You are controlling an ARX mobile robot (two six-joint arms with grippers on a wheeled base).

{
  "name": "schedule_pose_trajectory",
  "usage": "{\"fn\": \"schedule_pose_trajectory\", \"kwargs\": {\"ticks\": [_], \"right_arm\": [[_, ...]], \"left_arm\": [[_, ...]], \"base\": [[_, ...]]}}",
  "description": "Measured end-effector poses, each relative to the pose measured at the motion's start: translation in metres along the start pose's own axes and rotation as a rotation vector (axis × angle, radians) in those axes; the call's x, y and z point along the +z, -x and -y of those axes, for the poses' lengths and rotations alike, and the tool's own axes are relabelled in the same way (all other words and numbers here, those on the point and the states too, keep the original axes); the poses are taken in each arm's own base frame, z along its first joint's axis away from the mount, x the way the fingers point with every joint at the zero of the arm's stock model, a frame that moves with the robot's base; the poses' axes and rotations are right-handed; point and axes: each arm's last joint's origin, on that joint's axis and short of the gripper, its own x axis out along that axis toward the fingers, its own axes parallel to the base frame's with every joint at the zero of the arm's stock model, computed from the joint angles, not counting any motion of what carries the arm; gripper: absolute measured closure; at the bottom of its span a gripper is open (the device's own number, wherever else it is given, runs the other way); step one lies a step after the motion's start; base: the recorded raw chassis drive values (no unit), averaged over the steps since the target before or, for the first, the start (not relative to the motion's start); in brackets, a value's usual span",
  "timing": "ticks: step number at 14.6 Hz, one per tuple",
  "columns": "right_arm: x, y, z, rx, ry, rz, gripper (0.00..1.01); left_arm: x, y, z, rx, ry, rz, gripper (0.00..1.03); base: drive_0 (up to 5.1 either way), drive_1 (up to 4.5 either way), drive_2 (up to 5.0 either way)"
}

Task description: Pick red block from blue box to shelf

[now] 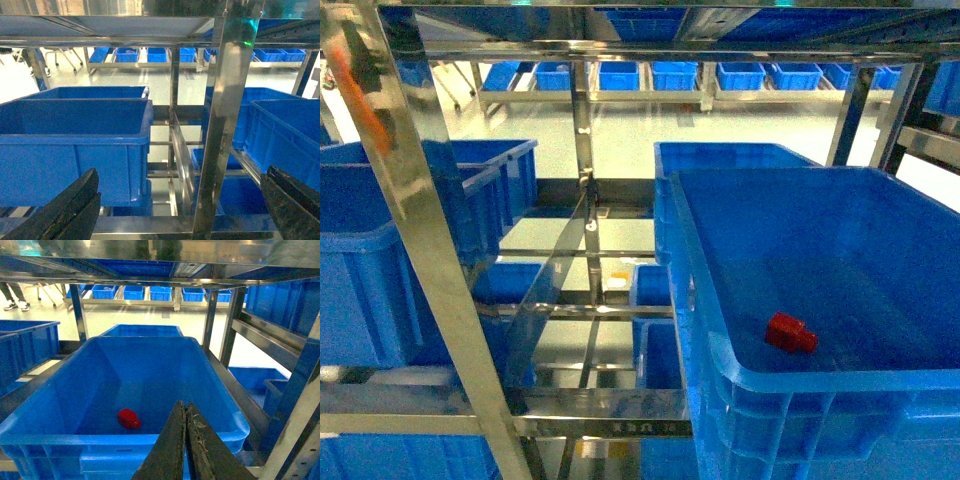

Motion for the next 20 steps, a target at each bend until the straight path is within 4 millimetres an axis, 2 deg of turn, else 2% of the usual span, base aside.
{"fn": "schedule_pose_trajectory", "kwargs": {"ticks": [3, 4, 9, 11, 20], "right_arm": [[0.0001, 0.0, 0.0, 0.0, 0.0, 0.001, 0.99], [0.0001, 0.0, 0.0, 0.0, 0.0, 0.001, 0.93], [0.0001, 0.0, 0.0, 0.0, 0.0, 0.001, 0.25], [0.0001, 0.0, 0.0, 0.0, 0.0, 0.001, 0.02], [0.0001, 0.0, 0.0, 0.0, 0.0, 0.001, 0.03]], "left_arm": [[0.0001, 0.0, 0.0, 0.0, 0.0, 0.001, 0.05], [0.0001, 0.0, 0.0, 0.0, 0.0, 0.001, 0.05], [0.0001, 0.0, 0.0, 0.0, 0.0, 0.001, 0.05], [0.0001, 0.0, 0.0, 0.0, 0.0, 0.001, 0.05], [0.0001, 0.0, 0.0, 0.0, 0.0, 0.001, 0.05]], "base": [[0.0, 0.0, 0.0], [0.0, 0.0, 0.0], [0.0, 0.0, 0.0], [0.0, 0.0, 0.0], [0.0, 0.0, 0.0]]}}
